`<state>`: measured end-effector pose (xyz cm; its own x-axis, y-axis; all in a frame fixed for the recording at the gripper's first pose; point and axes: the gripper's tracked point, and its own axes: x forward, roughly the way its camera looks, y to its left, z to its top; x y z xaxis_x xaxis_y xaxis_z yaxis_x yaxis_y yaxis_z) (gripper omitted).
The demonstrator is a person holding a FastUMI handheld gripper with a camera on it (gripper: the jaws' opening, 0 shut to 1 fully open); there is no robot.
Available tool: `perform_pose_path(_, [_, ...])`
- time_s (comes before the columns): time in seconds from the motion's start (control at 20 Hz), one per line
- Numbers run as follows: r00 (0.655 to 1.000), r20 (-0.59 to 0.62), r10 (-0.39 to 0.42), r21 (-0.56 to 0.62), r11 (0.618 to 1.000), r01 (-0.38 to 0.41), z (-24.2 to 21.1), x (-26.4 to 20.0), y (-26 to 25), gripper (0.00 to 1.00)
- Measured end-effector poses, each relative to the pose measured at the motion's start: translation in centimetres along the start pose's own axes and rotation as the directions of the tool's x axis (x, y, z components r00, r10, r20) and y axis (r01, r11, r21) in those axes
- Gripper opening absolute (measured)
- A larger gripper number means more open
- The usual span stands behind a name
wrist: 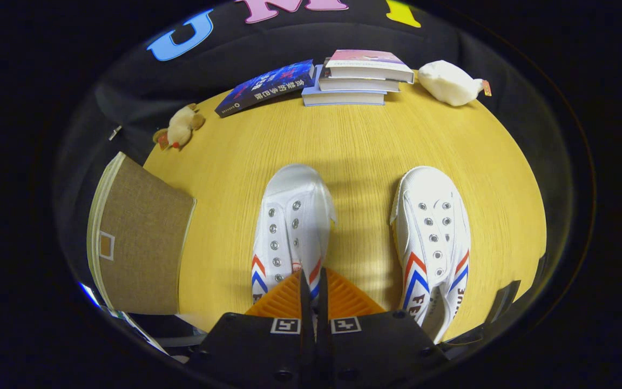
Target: Open the storage box then place both shoes into the box .Put the left shoe in first, then the right shoe, with the right side of both shoes facing outward in a uniform manner.
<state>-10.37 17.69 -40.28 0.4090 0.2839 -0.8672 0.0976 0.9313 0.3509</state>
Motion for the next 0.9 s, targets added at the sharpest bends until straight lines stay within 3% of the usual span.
perform_pose_path(0.25, [0.995,0.072,0.066,0.090,0.993,-0.073,3.6,-5.3,5.0,0.05])
perform_pose_path(0.55, [0.968,0.136,0.209,0.069,0.973,-0.220,8.4,-12.3,17.2,0.05])
perform_pose_path(0.75, [0.951,0.074,0.300,0.095,0.947,-0.306,7.1,-13.6,26.0,0.05])
perform_pose_path(0.9, [0.961,0.011,0.278,0.116,0.954,-0.277,4.8,-12.0,29.6,0.05])
